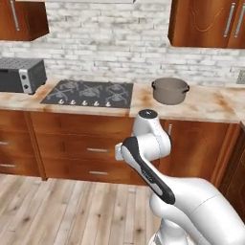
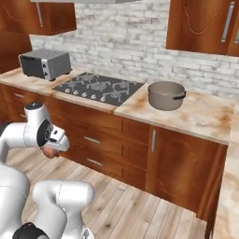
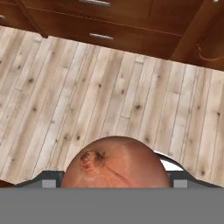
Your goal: Turn on the sink faucet. Then move the onion from the counter to the sink. Turn off the sink. Move the vegetable from the sink to the pot next to the stove. Finally move the pot to the front right burner.
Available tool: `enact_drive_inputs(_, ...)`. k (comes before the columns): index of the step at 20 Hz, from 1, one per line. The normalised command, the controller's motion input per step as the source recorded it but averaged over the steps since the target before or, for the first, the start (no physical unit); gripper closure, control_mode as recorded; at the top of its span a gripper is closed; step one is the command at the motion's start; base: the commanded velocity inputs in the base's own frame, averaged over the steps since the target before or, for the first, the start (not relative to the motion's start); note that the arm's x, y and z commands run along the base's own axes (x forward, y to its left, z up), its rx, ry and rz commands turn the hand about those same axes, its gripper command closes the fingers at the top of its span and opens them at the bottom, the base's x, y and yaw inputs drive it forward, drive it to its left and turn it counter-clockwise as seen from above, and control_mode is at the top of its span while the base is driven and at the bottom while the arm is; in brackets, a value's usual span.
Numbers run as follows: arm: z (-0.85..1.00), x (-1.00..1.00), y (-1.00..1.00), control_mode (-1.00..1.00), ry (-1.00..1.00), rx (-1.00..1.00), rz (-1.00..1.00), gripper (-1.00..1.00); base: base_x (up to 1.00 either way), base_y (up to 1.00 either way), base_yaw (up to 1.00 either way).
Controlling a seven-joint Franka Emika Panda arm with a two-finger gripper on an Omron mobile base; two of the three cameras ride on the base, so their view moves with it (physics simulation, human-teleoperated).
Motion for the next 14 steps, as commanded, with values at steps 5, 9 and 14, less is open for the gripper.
enact_drive_inputs(5, 0.00, 0.00, 0.00, 1.00, 0.00, 0.00, 0.00, 1.00, 0.50, 0.41, -0.35)
enact_drive_inputs(9, 0.00, 0.00, 0.00, 1.00, 0.00, 0.00, 0.00, 1.00, 0.66, 0.32, -0.34)
enact_drive_inputs(14, 0.00, 0.00, 0.00, 1.00, 0.00, 0.00, 0.00, 1.00, 0.80, 0.23, -0.30)
